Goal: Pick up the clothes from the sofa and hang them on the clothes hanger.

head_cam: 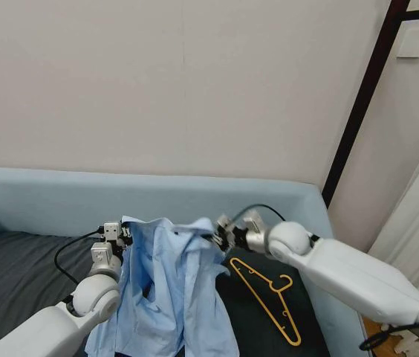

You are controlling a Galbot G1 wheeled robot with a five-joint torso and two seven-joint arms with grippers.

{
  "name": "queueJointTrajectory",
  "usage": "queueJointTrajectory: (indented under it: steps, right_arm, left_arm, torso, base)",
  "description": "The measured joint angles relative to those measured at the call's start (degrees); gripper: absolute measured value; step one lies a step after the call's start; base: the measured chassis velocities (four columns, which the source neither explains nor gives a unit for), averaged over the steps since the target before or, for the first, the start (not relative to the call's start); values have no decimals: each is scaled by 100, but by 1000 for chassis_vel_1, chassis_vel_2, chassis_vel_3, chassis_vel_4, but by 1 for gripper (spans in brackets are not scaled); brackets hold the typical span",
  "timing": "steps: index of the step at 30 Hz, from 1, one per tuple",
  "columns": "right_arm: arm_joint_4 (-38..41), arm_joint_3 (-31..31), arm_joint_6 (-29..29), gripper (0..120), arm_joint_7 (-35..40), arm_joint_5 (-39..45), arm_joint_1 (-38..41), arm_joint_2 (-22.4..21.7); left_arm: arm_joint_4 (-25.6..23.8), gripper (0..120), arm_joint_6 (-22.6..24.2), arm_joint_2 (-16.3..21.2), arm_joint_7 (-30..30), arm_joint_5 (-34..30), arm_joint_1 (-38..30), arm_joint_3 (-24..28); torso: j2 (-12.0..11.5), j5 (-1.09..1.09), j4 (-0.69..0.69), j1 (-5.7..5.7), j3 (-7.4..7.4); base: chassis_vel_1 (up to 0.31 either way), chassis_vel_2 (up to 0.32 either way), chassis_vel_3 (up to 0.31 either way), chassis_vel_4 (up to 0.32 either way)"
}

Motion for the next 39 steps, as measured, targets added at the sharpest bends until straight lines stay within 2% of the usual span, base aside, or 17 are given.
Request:
queueJointTrajectory:
  steps: [2, 3, 6, 7, 8, 10, 12, 18, 22, 31, 32, 33, 34, 38, 39]
  right_arm:
    - [-243, 138, 205, 0, -4, -683, -446, 158]
    - [-243, 138, 205, 0, -4, -683, -446, 158]
    - [-558, 207, 642, 0, -235, -1564, -646, 397]
    - [-715, 223, 971, 0, -490, -1942, -612, 443]
    - [-715, 223, 971, 0, -490, -1942, -612, 443]
    - [-1071, 273, 1828, 0, -1231, -2631, -395, 513]
    - [-1319, 403, 2390, 0, -2008, -3313, -74, 582]
    - [-1500, 435, 2674, 0, -2362, -3953, 359, 707]
    - [-1775, 646, 3028, 0, -2590, -4972, 449, 989]
    - [-2058, 883, 3317, 1, -2512, -5665, 111, 1008]
    - [-2119, 895, 3286, 6, -2437, -5702, 58, 954]
    - [-2129, 913, 3224, 9, -2341, -5664, 22, 927]
    - [-2129, 913, 3224, 9, -2341, -5664, 22, 927]
    - [-1958, 757, 2942, 27, -2040, -4885, 9, 766]
    - [-1958, 757, 2942, 27, -2040, -4885, 9, 766]
  left_arm:
    - [69, 0, 1, -134, 16, 127, 25, 162]
    - [69, 0, 1, -134, 16, 127, 25, 162]
    - [273, 0, 6, -329, 9, 269, -52, 336]
    - [343, 0, 7, -378, 9, 292, -108, 374]
    - [343, 0, 7, -378, 9, 292, -108, 374]
    - [461, 0, 8, -426, 8, 311, -248, 449]
    - [490, 0, 8, -433, 8, 309, -395, 512]
    - [441, 0, 8, -426, -39, 263, -582, 532]
    - [404, 0, 1, -406, -60, 243, -623, 534]
    - [244, 0, -14, -389, -16, 247, -232, 469]
    - [250, 0, -27, -358, -50, 262, -193, 394]
    - [246, 0, -33, -347, -89, 266, -168, 364]
    - [246, 0, -33, -347, -89, 266, -168, 364]
    - [174, 0, -22, -345, -107, 248, -68, 359]
    - [174, 0, -22, -345, -107, 248, -68, 359]
  torso:
    - [-1, 3, 2, 0, 0]
    - [-1, 3, 2, 0, 0]
    - [0, 2, 14, 0, 0]
    - [-1, 1, 13, 0, 0]
    - [-1, 1, 13, 0, 0]
    - [-1, 1, 9, 0, 1]
    - [0, -1, 6, 0, 0]
    - [0, -1, 7, 1, 0]
    - [0, 0, 11, 1, 0]
    - [-1, -1, 8, 1, 0]
    - [-1, 2, 10, 1, 0]
    - [-1, 4, 4, 1, 0]
    - [-1, 4, 4, 1, 0]
    - [-1, 0, 8, 1, 0]
    - [-1, 0, 8, 1, 0]
  base:
    - [-28, -8, 0, -6]
    - [0, 0, 0, 0]
    - [0, 0, 0, 0]
    - [0, 0, 0, 0]
    - [0, 0, 0, 0]
    - [0, 0, 0, 0]
    - [0, 0, 0, 0]
    - [0, 0, 0, 0]
    - [0, 0, 0, 0]
    - [0, 0, 0, 0]
    - [0, 0, 0, 0]
    - [0, 0, 0, 0]
    - [0, 0, 0, 0]
    - [0, 0, 0, 0]
    - [0, 0, 0, 0]
